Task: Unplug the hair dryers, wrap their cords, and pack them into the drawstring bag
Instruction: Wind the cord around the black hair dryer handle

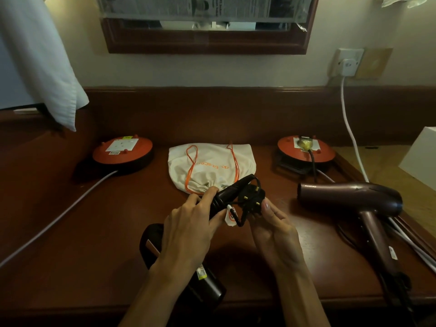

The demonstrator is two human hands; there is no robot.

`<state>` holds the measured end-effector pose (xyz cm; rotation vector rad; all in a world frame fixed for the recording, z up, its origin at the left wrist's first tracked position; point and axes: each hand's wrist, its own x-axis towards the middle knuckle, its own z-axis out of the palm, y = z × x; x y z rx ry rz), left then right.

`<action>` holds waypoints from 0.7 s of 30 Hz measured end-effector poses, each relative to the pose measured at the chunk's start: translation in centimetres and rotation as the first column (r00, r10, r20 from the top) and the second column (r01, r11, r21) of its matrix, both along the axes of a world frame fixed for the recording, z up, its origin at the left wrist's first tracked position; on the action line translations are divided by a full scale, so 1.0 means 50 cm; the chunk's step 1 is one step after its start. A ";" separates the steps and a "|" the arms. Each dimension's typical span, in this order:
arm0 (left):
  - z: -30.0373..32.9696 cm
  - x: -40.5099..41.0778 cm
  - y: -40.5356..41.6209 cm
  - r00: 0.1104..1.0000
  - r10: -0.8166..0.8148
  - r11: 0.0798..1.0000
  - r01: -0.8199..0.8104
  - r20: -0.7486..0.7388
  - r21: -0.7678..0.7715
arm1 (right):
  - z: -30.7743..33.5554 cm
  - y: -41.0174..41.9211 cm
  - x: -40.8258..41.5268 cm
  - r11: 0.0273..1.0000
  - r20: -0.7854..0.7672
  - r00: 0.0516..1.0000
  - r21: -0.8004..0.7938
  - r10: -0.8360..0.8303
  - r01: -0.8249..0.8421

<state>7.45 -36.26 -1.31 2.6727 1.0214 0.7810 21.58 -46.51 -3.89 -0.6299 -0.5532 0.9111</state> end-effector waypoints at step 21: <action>0.010 -0.016 0.021 0.997 -0.028 0.997 0.023 -0.069 -0.070 | 0.010 0.015 0.043 0.997 0.297 0.953 -0.048 0.064 -0.052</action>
